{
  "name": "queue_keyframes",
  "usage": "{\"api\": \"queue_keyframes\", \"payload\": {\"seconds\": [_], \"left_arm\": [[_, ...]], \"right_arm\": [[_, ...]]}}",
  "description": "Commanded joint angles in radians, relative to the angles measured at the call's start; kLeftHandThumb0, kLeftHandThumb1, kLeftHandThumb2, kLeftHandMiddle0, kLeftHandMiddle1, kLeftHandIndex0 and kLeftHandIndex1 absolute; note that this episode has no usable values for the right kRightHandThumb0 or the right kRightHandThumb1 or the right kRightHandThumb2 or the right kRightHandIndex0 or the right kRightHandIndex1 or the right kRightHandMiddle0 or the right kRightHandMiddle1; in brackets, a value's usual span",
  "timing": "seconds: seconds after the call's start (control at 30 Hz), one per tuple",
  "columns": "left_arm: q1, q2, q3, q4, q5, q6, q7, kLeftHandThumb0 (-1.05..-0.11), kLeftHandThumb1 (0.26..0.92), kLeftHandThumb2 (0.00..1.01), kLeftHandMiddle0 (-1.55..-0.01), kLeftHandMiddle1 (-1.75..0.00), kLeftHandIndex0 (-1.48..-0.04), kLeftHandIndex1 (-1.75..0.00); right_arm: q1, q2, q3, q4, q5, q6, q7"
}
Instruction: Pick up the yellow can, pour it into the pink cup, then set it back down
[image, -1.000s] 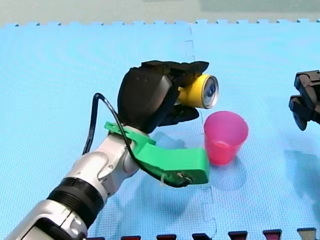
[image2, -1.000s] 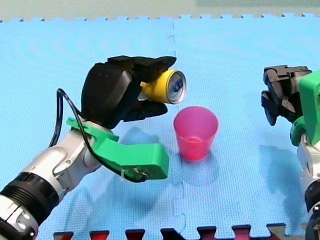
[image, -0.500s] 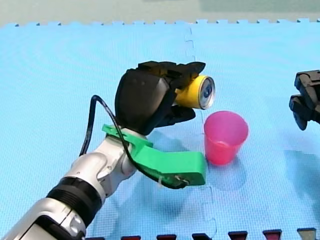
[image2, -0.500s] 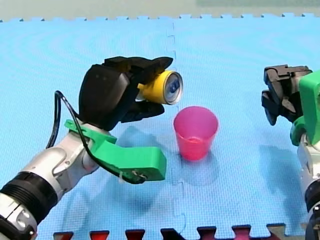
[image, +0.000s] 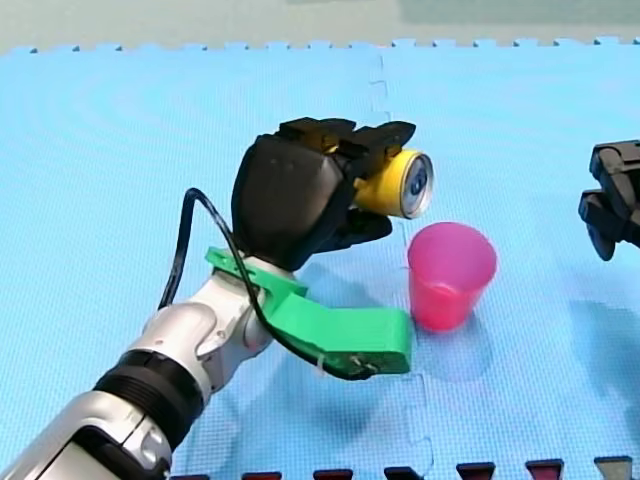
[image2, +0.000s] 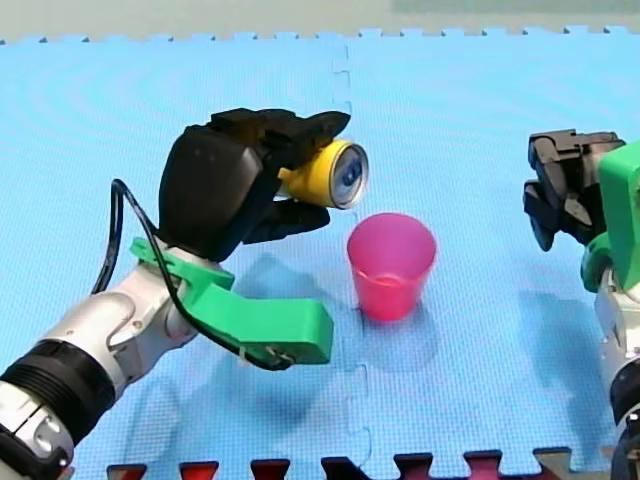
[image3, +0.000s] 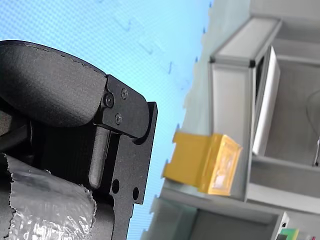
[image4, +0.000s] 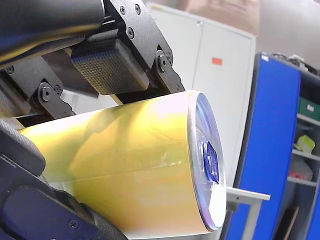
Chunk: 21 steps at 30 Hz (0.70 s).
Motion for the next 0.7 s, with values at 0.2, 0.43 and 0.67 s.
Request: {"api": "queue_keyframes", "payload": {"seconds": [0.2, 0.43, 0.67], "left_arm": [[-0.017, 0.004, -0.017, 0.0, 0.014, 0.026, 0.015, -0.352, 0.801, 0.0, -1.38, -0.02, -1.24, 0.0], [-0.028, 0.005, -0.038, 0.003, 0.042, 0.057, 0.037, -0.351, 0.804, 0.0, -1.45, -0.06, -1.27, -0.01], [-0.038, 0.01, -0.049, 0.014, 0.048, 0.059, 0.047, -0.356, 0.806, 0.0, -1.43, -0.2, -1.28, -0.01]], "right_arm": [[-0.001, -0.005, -0.001, -0.001, 0.0, -0.004, -0.003], [0.0, -0.004, 0.001, -0.002, -0.002, -0.007, -0.004], [0.001, -0.004, -0.002, 0.0, 0.0, -0.009, -0.002]]}}
